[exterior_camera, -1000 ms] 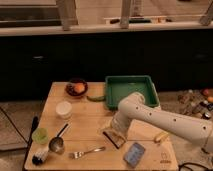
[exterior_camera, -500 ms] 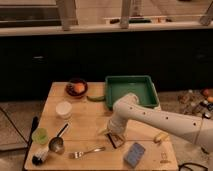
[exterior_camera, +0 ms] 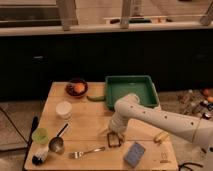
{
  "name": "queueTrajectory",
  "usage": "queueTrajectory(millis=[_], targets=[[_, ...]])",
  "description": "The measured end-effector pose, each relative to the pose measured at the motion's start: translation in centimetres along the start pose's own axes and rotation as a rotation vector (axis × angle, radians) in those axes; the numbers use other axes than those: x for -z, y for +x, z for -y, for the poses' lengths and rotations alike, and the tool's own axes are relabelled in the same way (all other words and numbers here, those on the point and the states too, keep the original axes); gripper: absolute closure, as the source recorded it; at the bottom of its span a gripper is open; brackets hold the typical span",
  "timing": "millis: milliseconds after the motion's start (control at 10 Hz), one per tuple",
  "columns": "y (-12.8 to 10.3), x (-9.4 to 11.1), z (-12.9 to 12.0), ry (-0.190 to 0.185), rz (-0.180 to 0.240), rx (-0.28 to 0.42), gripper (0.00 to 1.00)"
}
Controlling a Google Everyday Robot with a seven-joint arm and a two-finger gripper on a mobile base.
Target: Place eraser in paper cup
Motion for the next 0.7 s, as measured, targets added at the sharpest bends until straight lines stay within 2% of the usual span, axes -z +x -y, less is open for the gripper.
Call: queueTrajectory(millis=[700], targets=[[0.30, 0.45, -0.48, 0.008, -0.008, -0.010, 0.98]])
